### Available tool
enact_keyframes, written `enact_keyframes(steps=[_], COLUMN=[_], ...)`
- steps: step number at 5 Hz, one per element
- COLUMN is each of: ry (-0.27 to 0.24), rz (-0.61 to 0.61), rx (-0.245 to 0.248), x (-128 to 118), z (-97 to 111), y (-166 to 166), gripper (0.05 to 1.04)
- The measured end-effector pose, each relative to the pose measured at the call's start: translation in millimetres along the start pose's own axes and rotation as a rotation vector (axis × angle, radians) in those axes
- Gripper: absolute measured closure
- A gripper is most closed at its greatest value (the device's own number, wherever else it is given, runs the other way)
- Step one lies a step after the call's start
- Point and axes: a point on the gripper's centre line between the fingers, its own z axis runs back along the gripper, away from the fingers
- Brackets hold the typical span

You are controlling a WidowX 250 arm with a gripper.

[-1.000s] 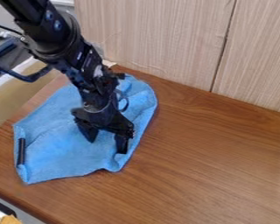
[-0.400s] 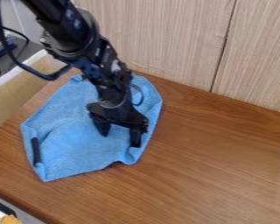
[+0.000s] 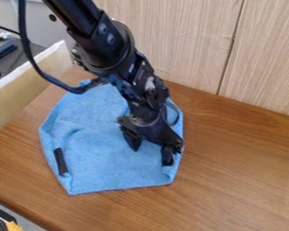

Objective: Move the cloth from left to right

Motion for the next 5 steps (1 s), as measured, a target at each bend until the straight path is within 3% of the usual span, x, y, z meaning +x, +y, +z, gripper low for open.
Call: enact_keyframes(steps=[3, 5], ry=[0.026, 0.031], rz=[-0.059, -0.075], rx=[-0.034, -0.010], x=[-16.8, -17.5], z=[3.2, 9.6], y=[-27.9, -23.0], gripper=[0.085, 0.084])
